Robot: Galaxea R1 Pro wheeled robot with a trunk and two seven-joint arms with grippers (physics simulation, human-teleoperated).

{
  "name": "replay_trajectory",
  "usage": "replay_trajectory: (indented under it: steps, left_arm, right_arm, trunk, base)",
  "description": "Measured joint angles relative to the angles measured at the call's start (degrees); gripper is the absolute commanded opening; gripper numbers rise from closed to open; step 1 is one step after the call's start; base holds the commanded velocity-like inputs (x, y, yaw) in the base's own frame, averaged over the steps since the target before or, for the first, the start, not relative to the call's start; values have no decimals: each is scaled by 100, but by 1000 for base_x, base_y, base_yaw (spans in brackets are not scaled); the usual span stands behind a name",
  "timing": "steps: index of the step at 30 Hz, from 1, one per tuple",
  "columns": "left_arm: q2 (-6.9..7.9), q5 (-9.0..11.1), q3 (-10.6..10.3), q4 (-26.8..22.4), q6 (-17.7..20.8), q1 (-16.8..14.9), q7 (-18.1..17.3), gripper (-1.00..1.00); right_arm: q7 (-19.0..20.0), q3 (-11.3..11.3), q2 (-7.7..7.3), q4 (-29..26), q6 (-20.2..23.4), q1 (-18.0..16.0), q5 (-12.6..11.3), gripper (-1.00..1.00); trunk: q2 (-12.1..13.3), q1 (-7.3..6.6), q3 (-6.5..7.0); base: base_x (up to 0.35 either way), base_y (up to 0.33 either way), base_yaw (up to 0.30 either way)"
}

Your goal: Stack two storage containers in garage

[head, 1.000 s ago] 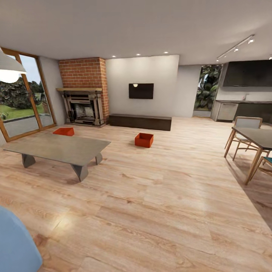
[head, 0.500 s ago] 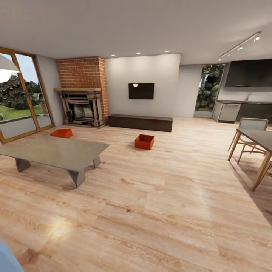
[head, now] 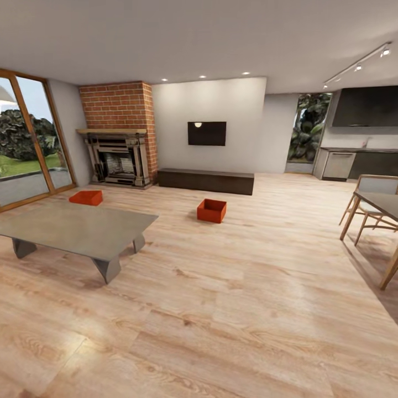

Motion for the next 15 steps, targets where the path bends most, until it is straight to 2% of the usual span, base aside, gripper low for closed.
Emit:
replay_trajectory:
  steps: [12,15]
  left_arm:
    - [0,-2,-1,0,6,0,0,100]
    - [0,-2,-1,1,6,-1,0,100]
  right_arm:
    - [-6,-7,0,-1,-10,0,0,100]
    - [-6,-9,4,1,-10,0,-1,100]
  trunk:
    - [0,0,0]
    - [0,0,-2]
  base:
    - [322,0,-2]
    - [322,0,-109]
